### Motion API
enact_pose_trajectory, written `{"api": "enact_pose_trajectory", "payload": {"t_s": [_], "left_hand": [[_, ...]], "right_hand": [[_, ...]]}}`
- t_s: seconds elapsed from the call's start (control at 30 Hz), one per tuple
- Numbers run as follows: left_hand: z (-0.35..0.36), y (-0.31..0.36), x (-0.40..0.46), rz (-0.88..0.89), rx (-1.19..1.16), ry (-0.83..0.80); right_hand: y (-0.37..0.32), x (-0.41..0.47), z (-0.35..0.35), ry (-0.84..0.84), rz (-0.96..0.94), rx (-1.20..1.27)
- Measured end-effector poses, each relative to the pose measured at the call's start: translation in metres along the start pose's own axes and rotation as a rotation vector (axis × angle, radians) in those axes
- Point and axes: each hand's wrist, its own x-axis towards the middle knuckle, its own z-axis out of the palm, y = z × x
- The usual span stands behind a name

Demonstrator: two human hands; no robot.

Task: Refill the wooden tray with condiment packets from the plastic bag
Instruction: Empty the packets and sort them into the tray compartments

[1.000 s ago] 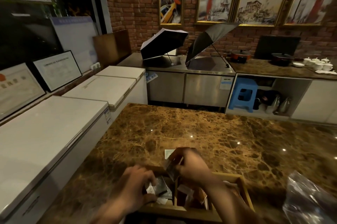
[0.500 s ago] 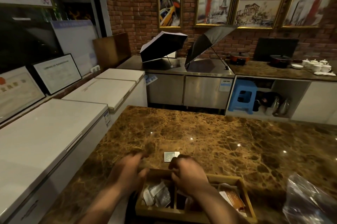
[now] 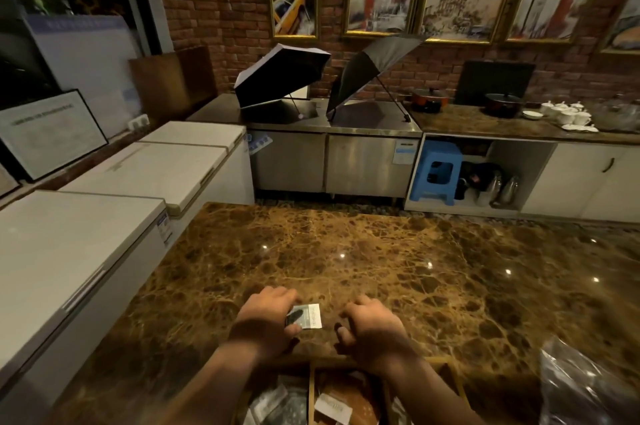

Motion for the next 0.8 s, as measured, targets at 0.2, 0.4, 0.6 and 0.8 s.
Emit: {"api": "enact_pose_trajectory", "payload": {"t_s": [0.2, 0.4, 0.6, 0.8], "left_hand": [[0.015, 0.000, 0.021, 0.038, 0.043, -0.059], [0.019, -0.002, 0.031, 0.027, 0.058, -0.094], [0.018, -0.008, 0.024, 0.009, 0.007, -0.057], [0.023, -0.018, 0.015, 0.007, 0.016, -0.032]], "right_hand": [[0.011, 0.022, 0.001, -0.065, 0.028, -0.020], [0.016, 0.029, 0.011, -0.062, 0.070, -0.080], [0.012, 0.030, 0.015, -0.080, 0.088, -0.109], [0.015, 0.030, 0.014, -0.089, 0.078, -0.106]]}}
